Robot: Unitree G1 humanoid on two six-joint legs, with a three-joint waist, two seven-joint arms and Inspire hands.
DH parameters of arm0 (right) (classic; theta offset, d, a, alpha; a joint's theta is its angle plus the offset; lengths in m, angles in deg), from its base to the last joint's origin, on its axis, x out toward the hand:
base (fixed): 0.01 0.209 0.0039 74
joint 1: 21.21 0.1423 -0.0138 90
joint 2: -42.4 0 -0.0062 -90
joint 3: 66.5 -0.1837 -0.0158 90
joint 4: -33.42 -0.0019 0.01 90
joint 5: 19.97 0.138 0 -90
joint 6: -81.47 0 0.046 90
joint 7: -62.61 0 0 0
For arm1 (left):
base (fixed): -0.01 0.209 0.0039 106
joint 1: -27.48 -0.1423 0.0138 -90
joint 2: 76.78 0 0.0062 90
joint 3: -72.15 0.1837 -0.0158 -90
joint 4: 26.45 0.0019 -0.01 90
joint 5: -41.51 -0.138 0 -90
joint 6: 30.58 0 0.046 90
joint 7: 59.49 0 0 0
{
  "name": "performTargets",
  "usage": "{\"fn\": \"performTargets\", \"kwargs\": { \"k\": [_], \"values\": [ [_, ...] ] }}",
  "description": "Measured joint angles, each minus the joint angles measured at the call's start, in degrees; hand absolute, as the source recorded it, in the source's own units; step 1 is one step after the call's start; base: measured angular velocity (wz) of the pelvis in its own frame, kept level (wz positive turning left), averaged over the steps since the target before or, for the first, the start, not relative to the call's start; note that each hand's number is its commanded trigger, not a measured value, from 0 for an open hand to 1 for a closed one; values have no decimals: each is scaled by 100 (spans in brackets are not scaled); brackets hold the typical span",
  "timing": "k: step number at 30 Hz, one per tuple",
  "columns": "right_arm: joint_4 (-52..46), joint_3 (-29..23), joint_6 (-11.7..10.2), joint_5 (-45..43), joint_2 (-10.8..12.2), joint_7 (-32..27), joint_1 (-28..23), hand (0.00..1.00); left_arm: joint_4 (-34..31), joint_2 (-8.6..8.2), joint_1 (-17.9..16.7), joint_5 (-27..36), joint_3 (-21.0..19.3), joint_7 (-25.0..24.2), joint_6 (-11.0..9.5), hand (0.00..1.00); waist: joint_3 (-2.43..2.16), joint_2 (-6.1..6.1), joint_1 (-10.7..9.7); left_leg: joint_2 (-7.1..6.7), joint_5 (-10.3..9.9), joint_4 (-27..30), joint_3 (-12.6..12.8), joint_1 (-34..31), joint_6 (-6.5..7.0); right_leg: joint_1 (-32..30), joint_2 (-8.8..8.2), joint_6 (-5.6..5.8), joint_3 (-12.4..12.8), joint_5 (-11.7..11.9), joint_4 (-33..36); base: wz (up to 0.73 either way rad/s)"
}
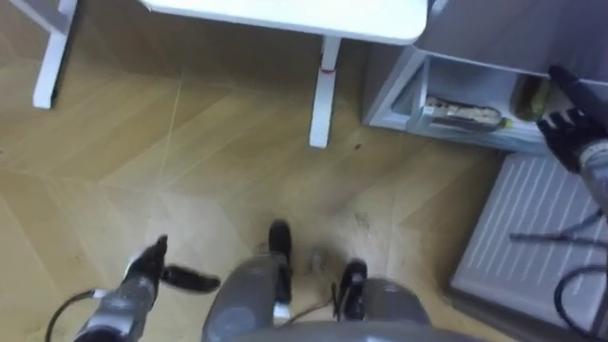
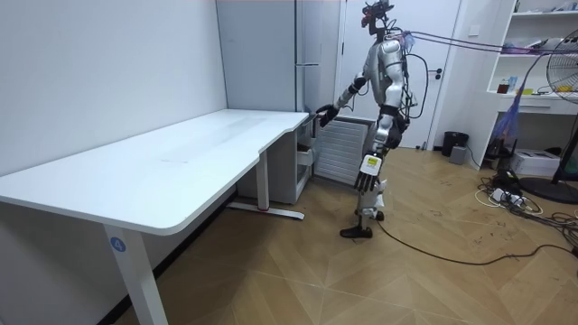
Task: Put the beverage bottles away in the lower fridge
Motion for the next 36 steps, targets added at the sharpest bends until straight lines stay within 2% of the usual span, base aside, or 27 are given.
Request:
{"fn": "performTargets", "kwargs": {
  "k": [4,5,7,8,11,13,16,18,21,24,25,31,34,36],
  "values": [
    [-538,-1,-153,-358,135,-48,-426,0,-60,-27,-96,-2,-32,-5,-5,0,-43,48,-4,37,-105,7,62,176,-27,264,62,11,72,47,-224,-11],
    [-680,-1,-228,-529,200,-45,-691,0,-57,-69,-141,-2,-124,2,-15,0,-84,80,-27,40,-142,5,65,281,-37,416,81,20,55,67,-354,0],
    [-886,-1,-257,-779,310,-58,-1090,0,-56,-72,-261,1,-176,28,-107,0,-122,92,-8,28,-198,-34,74,464,-57,630,83,28,36,67,-478,0],
    [-1058,-1,-263,-1066,385,-88,-1333,0,-59,-93,-371,2,-295,90,-166,0,-125,99,-33,8,-203,-104,76,598,-63,756,70,41,18,59,-532,0],
    [-1090,-10,-283,-1536,615,-92,-1741,0,-98,-199,-596,-11,-600,286,-175,0,-143,95,-148,-15,-267,-196,103,910,-85,1087,63,62,17,46,-690,-2],
    [-1090,-9,-283,-1620,706,-97,-1955,0,-104,-265,-702,-23,-626,344,-175,0,-154,94,-184,-22,-327,-183,116,1046,-97,1269,64,74,12,35,-756,-6],
    [-937,-20,-312,-1735,961,-102,-2202,0,-89,-317,-822,-23,-626,380,-179,0,-160,36,-248,-13,-421,-156,134,1269,-128,1540,77,79,7,25,-882,-2],
    [-953,-54,-308,-1784,1200,-95,-2472,0,-93,-336,-966,-49,-790,411,-225,0,-192,-14,-301,-15,-499,-139,117,1414,-152,1717,84,84,18,-1,-955,-4],
    [-932,-157,-321,-1843,1359,-194,-2775,0,-103,-429,-1101,-79,-1025,598,-226,0,-193,-11,-327,-26,-609,-51,114,1513,-155,1863,74,111,31,-58,-964,-1],
    [-662,-261,-331,-1905,1547,-225,-2815,0,-88,-548,-1169,-80,-1176,725,-226,0,-178,-3,-346,-28,-633,-55,125,1558,-161,1901,73,113,59,-60,-975,-3],
    [-603,-268,-332,-1918,1573,-227,-2814,0,-80,-564,-1178,-81,-1201,746,-226,0,-162,2,-350,-29,-641,-55,125,1587,-164,1938,74,114,59,-61,-989,-3],
    [-311,-278,-330,-1866,1668,-253,-2888,0,-48,-593,-1197,-211,-1255,789,-209,0,-145,40,-362,-38,-695,-68,137,1696,-175,2069,75,127,93,-75,-1068,-1],
    [-251,-461,-329,-1881,1829,-293,-2957,0,-50,-653,-1217,-213,-1322,776,-204,0,-126,48,-459,-55,-713,-85,118,1795,-179,2203,74,130,108,-76,-1084,3],
    [-208,-558,-323,-1880,1960,-304,-3012,0,-47,-738,-1215,-207,-1370,765,-197,0,-129,64,-523,-62,-744,-81,111,1853,-186,2279,77,131,115,-77,-1132,0]
  ]
}}
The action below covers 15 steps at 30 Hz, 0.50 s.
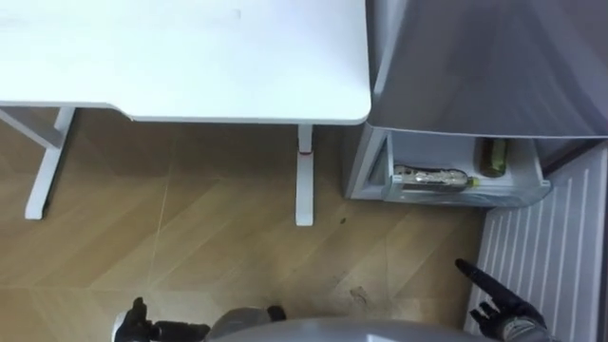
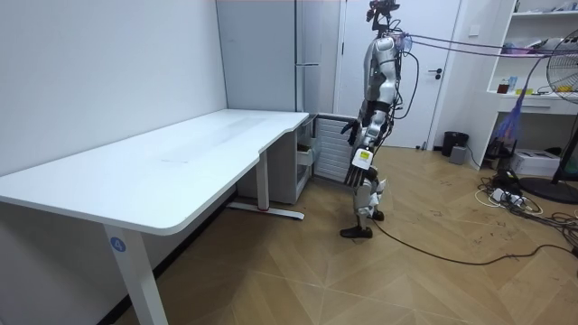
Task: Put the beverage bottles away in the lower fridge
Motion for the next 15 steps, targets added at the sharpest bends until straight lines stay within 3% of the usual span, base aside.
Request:
{"fn": "performTargets", "kwargs": {
  "k": [9,15],
  "values": [
    [142,-343,65,-5,114,-128,-144,0,-8,-75,96,-145,-102,-37,94,0,-35,124,-238,0,-32,-4,17,50,-5,16,-2,5,43,-3,13,-3],
    [223,-378,180,296,130,-81,-44,0,-2,-127,183,-628,-103,-146,151,0,-27,114,-234,32,-44,0,57,162,-14,61,20,3,177,-2,69,-7]
  ]
}}
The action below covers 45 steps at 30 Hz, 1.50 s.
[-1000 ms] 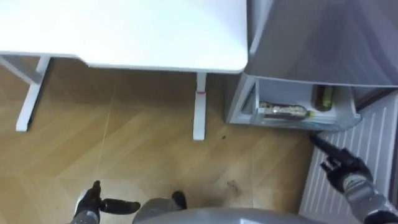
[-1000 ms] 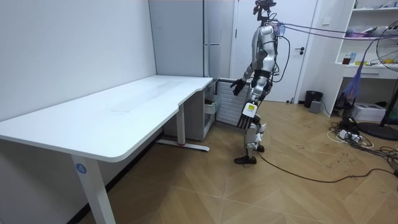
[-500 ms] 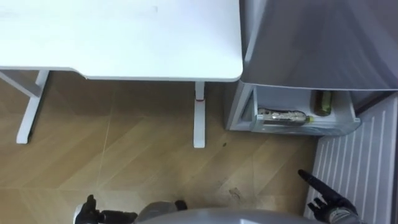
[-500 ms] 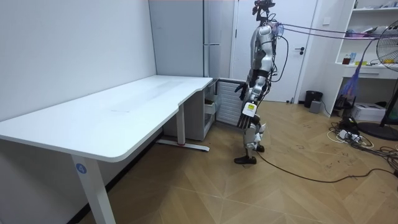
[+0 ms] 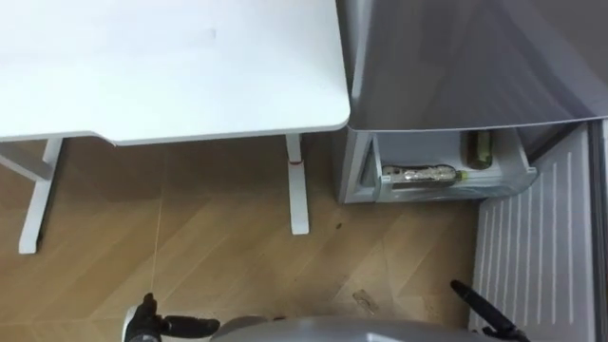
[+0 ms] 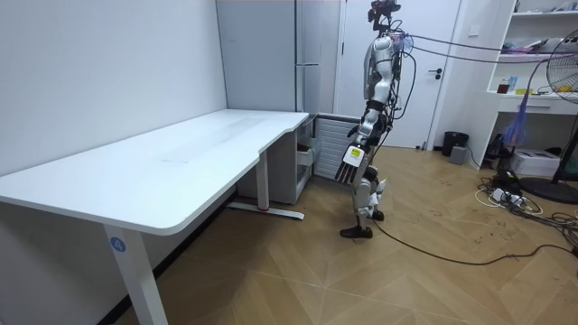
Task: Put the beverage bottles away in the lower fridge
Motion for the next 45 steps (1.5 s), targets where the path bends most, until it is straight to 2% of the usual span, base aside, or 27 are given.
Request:
{"fn": "performTargets", "kwargs": {
  "k": [6,15,18,31,36,39,41,43,44,45],
  "values": [
    [-16,-20,-3,1233,20,256,7,0,1,-13,-9,-249,9,-147,6,0,4,38,17,14,-3,57,4,-13,-3,-8,10,-10,3,-16,-19,-1],
    [-106,-80,-19,2351,135,622,150,0,24,-13,1,-212,5,-292,4,0,-14,33,24,8,-2,38,32,-5,-2,6,9,-13,-10,-14,0,0],
    [-230,-80,-58,2605,140,655,165,0,28,-13,18,-188,6,-293,3,0,-13,23,88,8,-2,32,33,-6,-3,6,9,-12,-12,-14,-7,0],
    [-340,-81,-229,2758,168,923,178,0,15,-13,-57,-249,5,-296,-68,0,-7,41,203,14,-4,46,31,-18,-4,8,13,-12,0,-15,-7,0],
    [-346,-82,-258,2823,117,1047,214,0,94,-8,-62,-246,11,-327,-76,0,1,140,233,29,-56,210,-83,-180,0,-71,30,-22,-17,-23,13,5],
    [-355,-82,-268,2890,41,1047,436,0,146,15,3,-234,11,-345,-74,0,-5,223,305,70,-57,364,-105,-529,5,-418,47,-40,-60,-35,149,4],
    [-333,-88,-281,2988,32,1047,640,0,287,21,103,-232,28,-329,-75,0,7,240,325,100,-55,470,-123,-759,7,-661,48,-68,-101,-54,341,8],
    [-286,-174,-303,3076,21,1047,1012,0,575,21,319,-238,53,-319,-75,0,41,303,309,131,-70,811,-215,-1225,25,-1099,38,-92,-154,-185,736,19],
    [-162,-202,-319,3097,-20,1063,1325,0,751,43,553,-240,102,-304,-73,0,85,322,314,146,-75,1037,-270,-1542,32,-1450,16,-119,-156,-289,1082,17],
    [0,-227,-333,3120,-66,1090,1644,0,954,70,817,-236,137,-288,-76,0,165,308,380,163,-75,1211,-307,-1834,32,-1811,-11,-146,-165,-368,1423,10]
  ]
}}
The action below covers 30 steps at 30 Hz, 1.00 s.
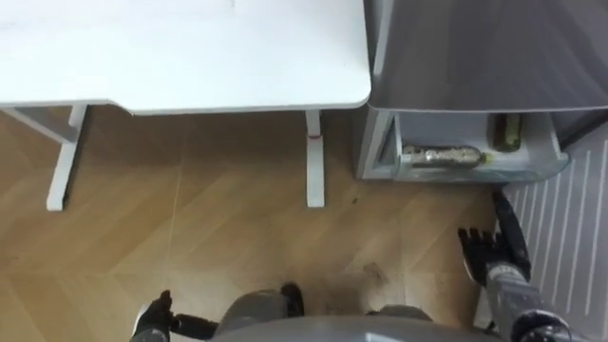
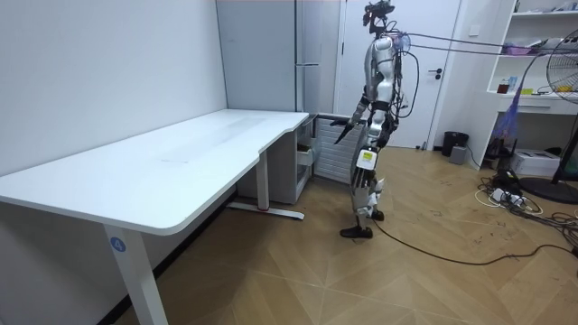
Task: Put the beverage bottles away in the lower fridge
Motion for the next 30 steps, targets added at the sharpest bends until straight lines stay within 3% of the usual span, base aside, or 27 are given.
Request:
{"fn": "performTargets", "kwargs": {
  "k": [3,7,9,13,15,22,28,30],
  "values": [
    [207,0,-51,-57,-39,-7,542,0,185,65,454,20,294,73,-36,0,41,-10,228,32,-6,528,-97,-831,5,-927,-53,-72,15,-199,823,9],
    [231,32,-42,126,-111,-9,877,0,183,148,679,47,609,122,-159,0,79,-41,303,-58,-13,1067,-264,-1671,-8,-1856,-232,-151,-22,-526,1728,21],
    [284,39,-43,235,-234,-11,944,0,166,231,761,44,877,211,-134,0,91,-62,416,-68,-38,1391,-300,-2176,-41,-2359,-323,-196,-31,-658,2237,14],
    [307,41,-29,250,-511,-15,994,0,120,332,767,53,1009,217,-91,0,85,-95,529,-125,-18,1808,-375,-2891,-61,-3098,-451,-267,-45,-818,2860,14],
    [312,52,-11,294,-802,-10,1121,0,60,372,751,71,1061,221,-24,0,83,-129,556,-165,-20,2111,-365,-3338,-58,-3583,-596,-285,5,-927,3278,13],
    [288,357,24,386,-1177,-5,1804,0,51,648,801,410,1413,221,-3,0,63,-206,546,-158,-49,2802,-532,-4282,-78,-4400,-623,-415,-102,-1066,3968,7],
    [131,510,22,413,-1591,9,2201,0,-376,758,455,790,1416,220,21,0,53,-237,693,-165,-68,3069,-590,-4650,-60,-4696,-649,-415,-156,-1106,4205,3],
    [119,529,7,438,-1707,-1,2309,0,-389,824,436,953,1476,221,14,0,40,-310,729,-261,-62,3079,-577,-4685,-68,-4759,-759,-399,-152,-1162,4326,17]
  ]
}}
